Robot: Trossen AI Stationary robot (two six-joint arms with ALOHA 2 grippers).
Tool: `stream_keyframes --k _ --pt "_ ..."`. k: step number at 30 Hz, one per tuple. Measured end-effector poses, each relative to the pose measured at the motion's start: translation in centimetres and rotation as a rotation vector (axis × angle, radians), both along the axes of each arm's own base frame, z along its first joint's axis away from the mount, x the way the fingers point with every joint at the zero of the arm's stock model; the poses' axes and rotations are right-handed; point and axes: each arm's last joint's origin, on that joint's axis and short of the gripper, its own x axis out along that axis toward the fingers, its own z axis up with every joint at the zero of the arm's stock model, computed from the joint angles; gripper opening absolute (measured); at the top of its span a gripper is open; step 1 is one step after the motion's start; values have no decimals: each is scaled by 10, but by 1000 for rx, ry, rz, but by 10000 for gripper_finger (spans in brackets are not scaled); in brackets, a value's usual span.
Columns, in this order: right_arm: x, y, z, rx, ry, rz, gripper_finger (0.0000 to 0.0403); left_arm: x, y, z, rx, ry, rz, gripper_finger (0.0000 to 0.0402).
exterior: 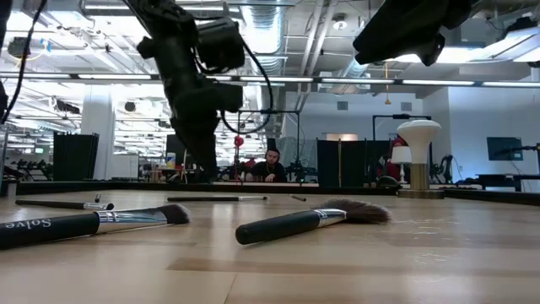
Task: Put items in baskets/containers
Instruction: Put the eyeshadow brush into the transparent organizer
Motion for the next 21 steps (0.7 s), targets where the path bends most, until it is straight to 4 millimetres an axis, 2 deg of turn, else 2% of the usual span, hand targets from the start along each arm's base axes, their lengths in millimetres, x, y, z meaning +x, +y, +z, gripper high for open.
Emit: stream_keyframes --k 2,7,10,14,21 --pt "0 0 0 -17 1 9 113 6 0 1 -6 1 -13 160" --pt "0 -1 1 -76 -3 7 113 26 11 25 -26 -18 -46 165" --pt "0 -1 1 -90 -7 6 113 35 20 34 -24 40 -52 164" --pt "0 -1 1 -96 -2 10 113 43 29 24 -43 138 -39 164" --pt "-1 1 0 -99 4 25 113 50 31 3 -41 172 -64 164"
